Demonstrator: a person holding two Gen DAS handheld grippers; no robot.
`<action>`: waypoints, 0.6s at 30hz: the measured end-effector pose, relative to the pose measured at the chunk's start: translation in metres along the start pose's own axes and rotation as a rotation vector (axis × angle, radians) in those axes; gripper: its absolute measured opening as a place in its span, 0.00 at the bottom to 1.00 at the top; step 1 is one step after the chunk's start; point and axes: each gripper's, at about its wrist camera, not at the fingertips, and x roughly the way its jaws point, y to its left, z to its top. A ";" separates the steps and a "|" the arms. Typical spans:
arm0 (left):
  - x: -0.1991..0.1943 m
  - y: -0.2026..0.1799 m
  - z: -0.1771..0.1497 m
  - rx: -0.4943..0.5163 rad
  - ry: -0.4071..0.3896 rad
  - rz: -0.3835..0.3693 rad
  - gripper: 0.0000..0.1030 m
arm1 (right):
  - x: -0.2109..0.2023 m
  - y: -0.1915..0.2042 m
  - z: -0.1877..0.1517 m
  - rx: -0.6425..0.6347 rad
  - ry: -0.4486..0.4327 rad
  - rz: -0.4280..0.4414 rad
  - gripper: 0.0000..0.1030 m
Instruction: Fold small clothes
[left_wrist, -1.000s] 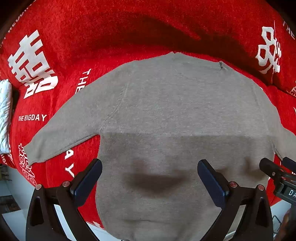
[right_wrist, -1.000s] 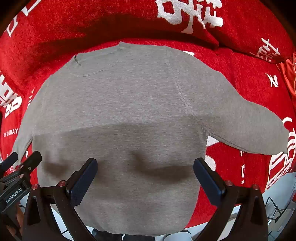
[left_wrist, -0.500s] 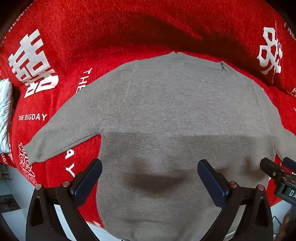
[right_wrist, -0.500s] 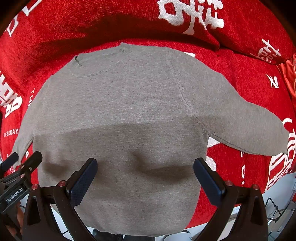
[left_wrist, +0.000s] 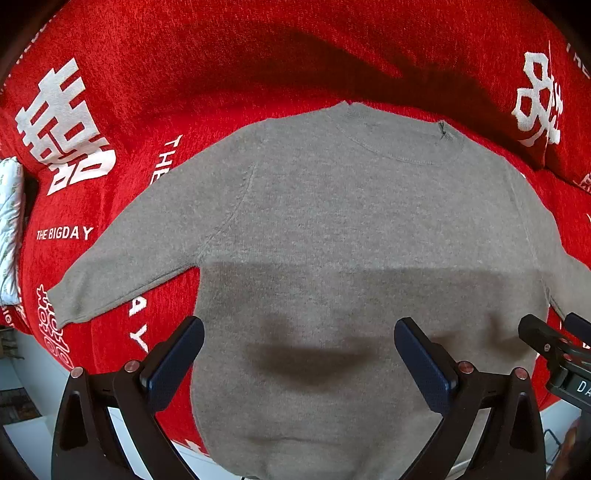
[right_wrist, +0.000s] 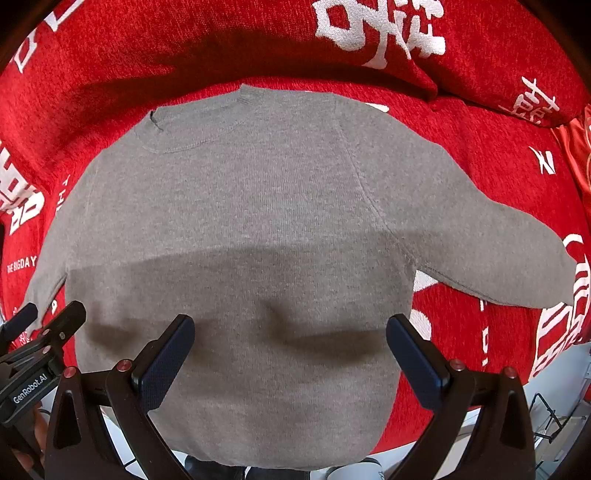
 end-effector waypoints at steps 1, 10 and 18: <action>0.000 0.000 0.000 -0.002 -0.001 0.000 1.00 | 0.000 0.000 -0.001 -0.001 -0.002 0.001 1.00; 0.001 0.002 -0.001 -0.006 0.003 -0.003 1.00 | -0.001 0.002 -0.001 -0.007 -0.007 0.005 1.00; 0.001 0.005 -0.002 -0.010 0.010 -0.012 1.00 | -0.003 0.004 0.000 -0.013 -0.032 0.007 1.00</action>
